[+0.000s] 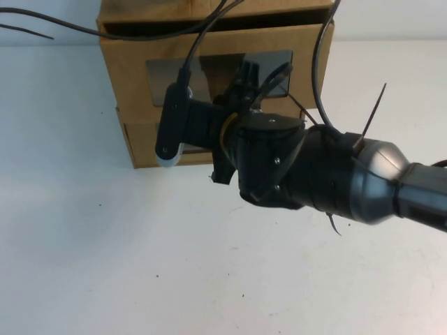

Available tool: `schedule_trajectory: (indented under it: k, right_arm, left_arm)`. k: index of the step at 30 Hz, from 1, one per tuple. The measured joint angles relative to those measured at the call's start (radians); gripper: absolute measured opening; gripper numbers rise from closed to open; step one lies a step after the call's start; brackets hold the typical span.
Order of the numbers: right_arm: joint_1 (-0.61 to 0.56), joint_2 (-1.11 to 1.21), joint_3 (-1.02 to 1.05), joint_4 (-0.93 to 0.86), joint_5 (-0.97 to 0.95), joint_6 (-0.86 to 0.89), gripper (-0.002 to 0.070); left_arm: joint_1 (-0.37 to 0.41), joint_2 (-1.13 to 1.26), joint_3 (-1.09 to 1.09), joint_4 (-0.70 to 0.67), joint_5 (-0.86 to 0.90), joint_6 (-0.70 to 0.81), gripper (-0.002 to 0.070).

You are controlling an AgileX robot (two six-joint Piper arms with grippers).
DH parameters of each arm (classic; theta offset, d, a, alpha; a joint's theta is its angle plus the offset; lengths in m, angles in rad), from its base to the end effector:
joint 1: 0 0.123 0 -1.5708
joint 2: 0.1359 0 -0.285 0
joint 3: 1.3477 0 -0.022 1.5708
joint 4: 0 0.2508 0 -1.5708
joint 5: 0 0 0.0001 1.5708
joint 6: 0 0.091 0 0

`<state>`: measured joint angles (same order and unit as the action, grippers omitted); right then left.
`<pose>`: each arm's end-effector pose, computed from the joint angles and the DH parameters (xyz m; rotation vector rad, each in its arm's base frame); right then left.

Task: Open the shoe box
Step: 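Pull the top drawer of the cardboard box fully open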

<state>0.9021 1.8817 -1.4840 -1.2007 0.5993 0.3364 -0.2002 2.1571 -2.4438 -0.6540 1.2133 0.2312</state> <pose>0.3070 0.3112 0.2837 -1.3224 1.5979 -0.5202 0.4484 -0.1439 0.3975 0.4985 2.2432 -0.8208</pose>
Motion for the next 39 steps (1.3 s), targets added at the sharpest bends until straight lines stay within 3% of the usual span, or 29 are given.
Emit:
schedule_trajectory:
  k: [18,39]
  right_arm:
    - [0.154,-0.241,0.251,0.177,0.086,-0.002,0.0005]
    - [0.298,-0.251,0.269,0.277,0.231,-0.002,0.0007]
  left_arm:
    - [-0.004,0.000,0.000,0.000,0.006,0.000,-0.0005]
    - [-0.004,0.000,0.000,0.002,0.006,0.000,-0.0005]
